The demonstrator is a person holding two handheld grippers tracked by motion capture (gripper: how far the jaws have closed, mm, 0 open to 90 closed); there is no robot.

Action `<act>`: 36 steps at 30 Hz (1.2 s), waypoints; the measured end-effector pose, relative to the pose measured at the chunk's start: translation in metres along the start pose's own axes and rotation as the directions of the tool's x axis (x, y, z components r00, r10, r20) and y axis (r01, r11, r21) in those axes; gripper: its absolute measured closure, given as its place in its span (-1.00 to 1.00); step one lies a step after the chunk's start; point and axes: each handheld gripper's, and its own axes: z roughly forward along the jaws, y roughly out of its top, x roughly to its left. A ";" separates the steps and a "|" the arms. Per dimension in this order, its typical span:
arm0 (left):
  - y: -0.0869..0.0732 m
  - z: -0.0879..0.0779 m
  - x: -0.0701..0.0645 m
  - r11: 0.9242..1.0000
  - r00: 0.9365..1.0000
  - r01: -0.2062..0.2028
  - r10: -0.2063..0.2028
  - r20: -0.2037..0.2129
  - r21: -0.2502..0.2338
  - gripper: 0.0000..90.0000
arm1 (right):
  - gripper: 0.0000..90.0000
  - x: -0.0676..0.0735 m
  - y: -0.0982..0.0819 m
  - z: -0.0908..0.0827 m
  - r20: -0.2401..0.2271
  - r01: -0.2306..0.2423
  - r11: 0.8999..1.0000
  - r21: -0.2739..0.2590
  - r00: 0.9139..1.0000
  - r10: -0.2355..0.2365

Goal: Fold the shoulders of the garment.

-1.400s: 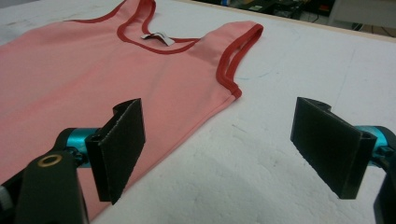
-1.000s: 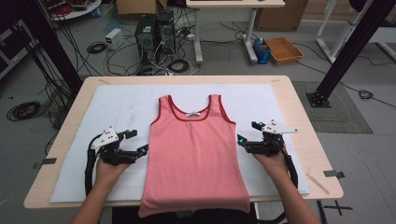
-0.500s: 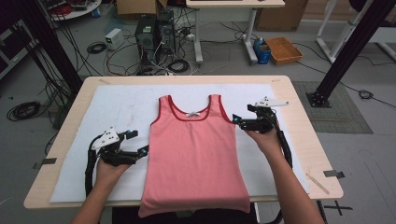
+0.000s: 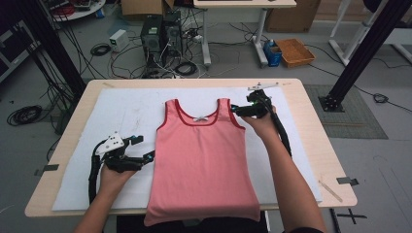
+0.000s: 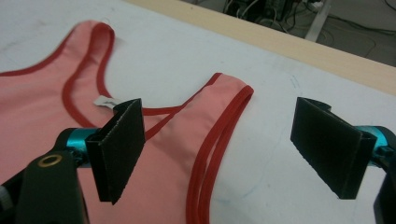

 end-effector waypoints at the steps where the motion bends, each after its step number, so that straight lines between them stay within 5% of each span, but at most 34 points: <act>1: 0.000 0.000 0.000 1.000 1.000 0.002 -0.002 0.002 0.000 -0.64 | -0.61 0.002 0.006 0.014 0.009 0.009 0.999 0.039 1.000 -0.009; 10: 0.000 0.001 -0.001 1.000 1.000 -0.004 0.004 -0.002 0.007 -0.64 | -0.61 0.004 0.017 0.055 0.061 -0.017 0.993 0.118 0.998 0.010; 16: 0.001 0.002 -0.001 1.000 1.000 -0.007 0.007 -0.009 0.017 -0.64 | -0.61 0.007 0.021 0.069 0.083 -0.011 0.993 0.113 0.997 0.001; 22: 0.001 0.002 -0.001 1.000 1.000 0.000 0.001 -0.010 0.021 -0.64 | -0.61 -0.004 0.017 0.090 0.088 -0.066 0.983 0.172 0.995 0.051; 29: 0.001 0.002 -0.001 1.000 1.000 -0.001 0.001 -0.011 0.021 -0.64 | -0.59 -0.013 0.011 0.112 0.089 -0.128 0.976 0.174 0.990 0.114; 36: 0.001 0.003 -0.001 0.999 1.000 -0.006 0.006 -0.015 0.032 -0.64 | -0.22 -0.010 0.009 0.116 0.064 -0.101 0.976 0.193 0.994 0.091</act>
